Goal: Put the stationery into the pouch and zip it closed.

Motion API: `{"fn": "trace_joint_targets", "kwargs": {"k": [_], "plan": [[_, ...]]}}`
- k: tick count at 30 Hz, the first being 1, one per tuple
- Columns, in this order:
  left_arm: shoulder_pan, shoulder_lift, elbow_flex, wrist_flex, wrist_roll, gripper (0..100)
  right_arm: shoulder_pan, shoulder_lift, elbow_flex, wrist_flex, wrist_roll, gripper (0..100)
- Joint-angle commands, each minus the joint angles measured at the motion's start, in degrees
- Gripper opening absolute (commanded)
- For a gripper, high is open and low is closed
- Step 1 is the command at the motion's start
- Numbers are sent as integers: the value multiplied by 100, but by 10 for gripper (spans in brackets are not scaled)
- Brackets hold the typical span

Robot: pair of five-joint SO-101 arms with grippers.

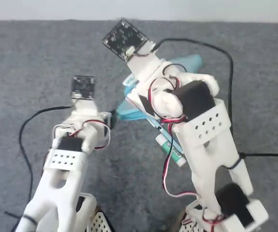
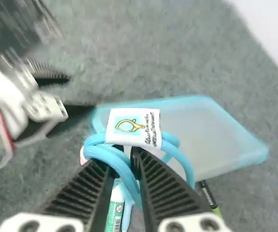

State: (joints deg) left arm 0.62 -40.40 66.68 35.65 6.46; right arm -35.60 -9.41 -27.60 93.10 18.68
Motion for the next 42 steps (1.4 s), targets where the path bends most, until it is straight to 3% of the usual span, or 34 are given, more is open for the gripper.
{"fn": "trace_joint_targets", "kwargs": {"k": [1, 4, 6, 9, 13, 15, 22, 28, 31, 35, 42], "plan": [[703, 941, -224, -387, -220, 200, -48, 277, -1187, 295, -26, 6], [1020, 1688, -523, -466, -360, 199, -145, 752, -1776, 505, -132, 6], [677, 1811, -708, -466, -273, 199, -242, 989, -2022, 716, -114, 6], [141, 1468, -690, -466, 0, 186, -277, 1112, -2110, 892, -123, 6], [105, 545, -277, -448, 97, 176, -497, 1112, -1679, 919, -149, 6], [-18, -70, -40, -440, 281, 176, -602, 1112, -1266, 866, -141, 6], [-1442, -1785, 180, 88, 431, 177, -505, 664, 229, 268, -158, 6], [-1723, -1881, 154, 114, 404, 177, -453, -1112, 2602, -295, -79, 6], [-1846, -1811, 145, 105, 404, 177, -233, -2123, 4369, -664, 352, 6], [-1846, -1811, 163, 105, 404, 177, 602, -3169, 6479, -1341, 1029, 6], [-1846, -1811, 189, 123, 404, 177, 3679, -3354, 7490, -2158, 2224, 6]]}}
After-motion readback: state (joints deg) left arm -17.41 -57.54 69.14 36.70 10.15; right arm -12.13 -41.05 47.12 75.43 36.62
